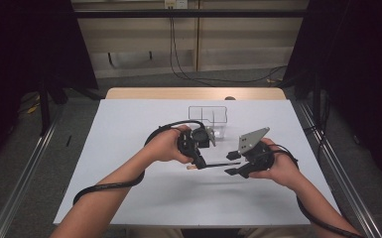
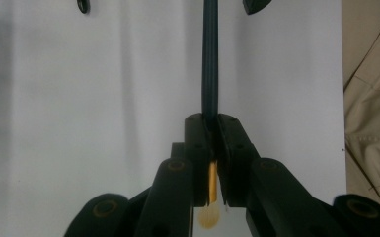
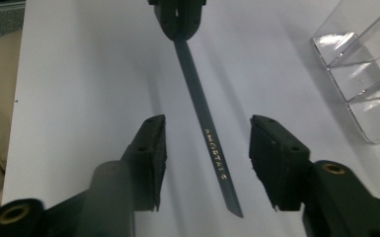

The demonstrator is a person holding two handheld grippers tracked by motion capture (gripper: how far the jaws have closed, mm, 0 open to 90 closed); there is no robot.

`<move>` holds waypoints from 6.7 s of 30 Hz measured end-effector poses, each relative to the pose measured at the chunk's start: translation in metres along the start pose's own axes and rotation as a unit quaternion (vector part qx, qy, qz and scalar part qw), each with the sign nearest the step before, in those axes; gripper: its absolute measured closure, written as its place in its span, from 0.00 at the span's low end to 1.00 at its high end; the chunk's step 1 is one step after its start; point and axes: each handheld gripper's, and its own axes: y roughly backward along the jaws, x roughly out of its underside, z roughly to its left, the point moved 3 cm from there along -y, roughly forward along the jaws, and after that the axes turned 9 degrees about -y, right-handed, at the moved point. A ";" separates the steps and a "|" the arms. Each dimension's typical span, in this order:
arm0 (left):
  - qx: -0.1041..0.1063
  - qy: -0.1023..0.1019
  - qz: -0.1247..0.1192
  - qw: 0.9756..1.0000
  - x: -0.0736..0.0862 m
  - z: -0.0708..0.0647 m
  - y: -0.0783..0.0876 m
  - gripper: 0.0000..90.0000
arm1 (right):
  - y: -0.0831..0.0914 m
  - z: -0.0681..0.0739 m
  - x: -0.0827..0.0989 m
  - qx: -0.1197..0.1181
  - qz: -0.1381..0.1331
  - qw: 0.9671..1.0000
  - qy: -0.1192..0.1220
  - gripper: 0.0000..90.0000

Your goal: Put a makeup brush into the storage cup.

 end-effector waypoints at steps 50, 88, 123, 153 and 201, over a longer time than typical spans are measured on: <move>0.023 0.031 -0.084 0.996 0.010 0.000 0.014 0.76 | -0.017 0.009 0.001 -0.034 0.033 0.999 -0.006 0.95; -0.056 0.104 -0.286 0.951 0.047 0.001 0.029 0.02 | -0.017 0.006 0.006 -0.027 -0.006 0.999 -0.038 0.95; -0.121 0.107 -0.411 0.897 0.057 -0.008 0.036 0.02 | -0.004 0.004 0.001 -0.024 -0.097 0.993 -0.067 0.95; -0.095 0.122 -0.438 0.885 0.055 -0.008 0.021 0.35 | -0.014 0.007 -0.016 -0.017 -0.193 0.975 -0.108 0.95; -0.101 0.144 -0.462 0.869 0.051 -0.012 0.012 0.93 | -0.038 0.012 -0.032 -0.049 -0.231 0.955 -0.176 0.94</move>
